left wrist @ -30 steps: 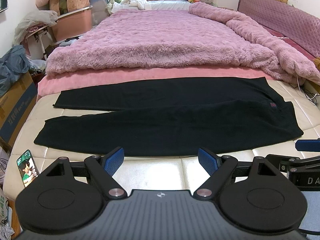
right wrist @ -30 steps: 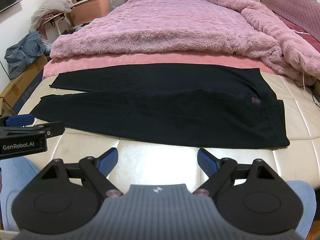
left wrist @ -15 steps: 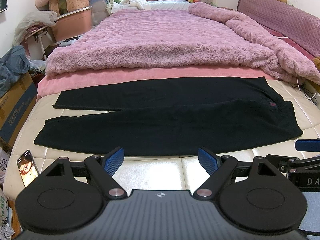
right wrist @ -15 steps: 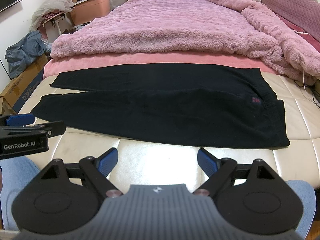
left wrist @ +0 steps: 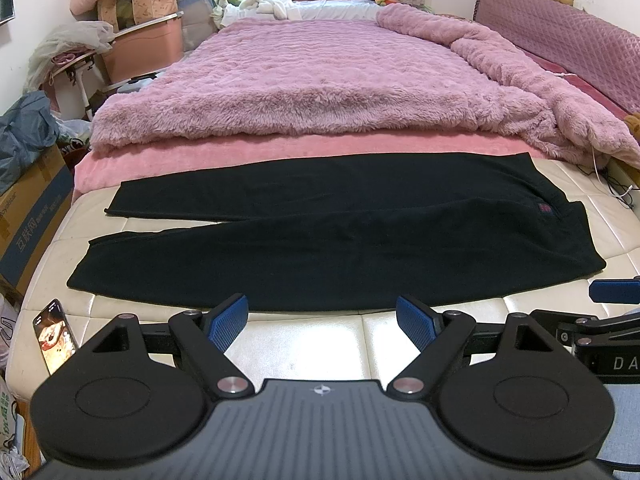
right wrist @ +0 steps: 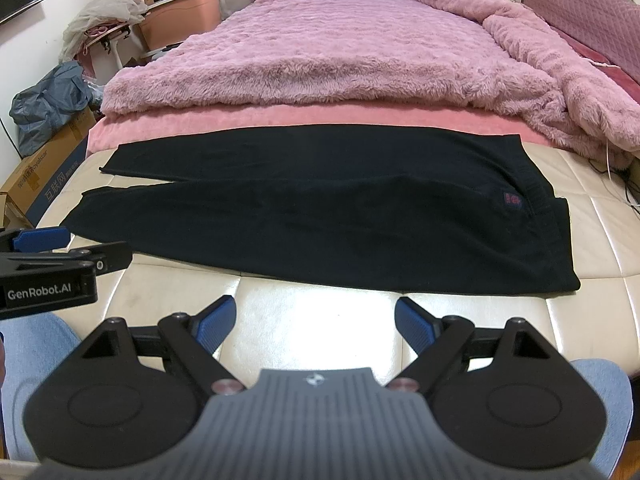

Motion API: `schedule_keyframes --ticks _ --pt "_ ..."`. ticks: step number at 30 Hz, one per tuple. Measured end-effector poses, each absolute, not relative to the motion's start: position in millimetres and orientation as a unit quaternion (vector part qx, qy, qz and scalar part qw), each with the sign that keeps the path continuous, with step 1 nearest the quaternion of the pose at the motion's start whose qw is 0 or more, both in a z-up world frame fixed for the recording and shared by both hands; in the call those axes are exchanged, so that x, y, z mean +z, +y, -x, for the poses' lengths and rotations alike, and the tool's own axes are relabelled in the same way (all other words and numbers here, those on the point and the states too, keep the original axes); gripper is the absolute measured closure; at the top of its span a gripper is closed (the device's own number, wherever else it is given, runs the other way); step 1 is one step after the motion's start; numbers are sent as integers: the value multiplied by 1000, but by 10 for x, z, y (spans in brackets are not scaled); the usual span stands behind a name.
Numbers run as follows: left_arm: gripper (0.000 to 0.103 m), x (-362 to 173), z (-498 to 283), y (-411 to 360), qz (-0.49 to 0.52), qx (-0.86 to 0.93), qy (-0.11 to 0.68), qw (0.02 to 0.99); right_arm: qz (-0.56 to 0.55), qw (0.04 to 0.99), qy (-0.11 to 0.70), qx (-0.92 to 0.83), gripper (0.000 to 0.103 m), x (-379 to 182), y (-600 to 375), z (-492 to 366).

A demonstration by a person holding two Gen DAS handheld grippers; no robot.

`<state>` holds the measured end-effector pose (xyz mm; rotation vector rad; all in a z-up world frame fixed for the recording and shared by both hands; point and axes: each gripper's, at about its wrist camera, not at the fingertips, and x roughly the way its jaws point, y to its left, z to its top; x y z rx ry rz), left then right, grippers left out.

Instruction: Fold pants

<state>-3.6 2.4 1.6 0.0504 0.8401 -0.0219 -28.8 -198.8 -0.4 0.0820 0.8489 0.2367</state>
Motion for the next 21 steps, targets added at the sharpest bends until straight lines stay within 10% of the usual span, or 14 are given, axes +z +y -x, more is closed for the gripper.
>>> schedule_keyframes --ticks 21 --pt "15 -16 -160 65 -38 -27 380 924 -63 903 405 125 20 -66 -2138 125"
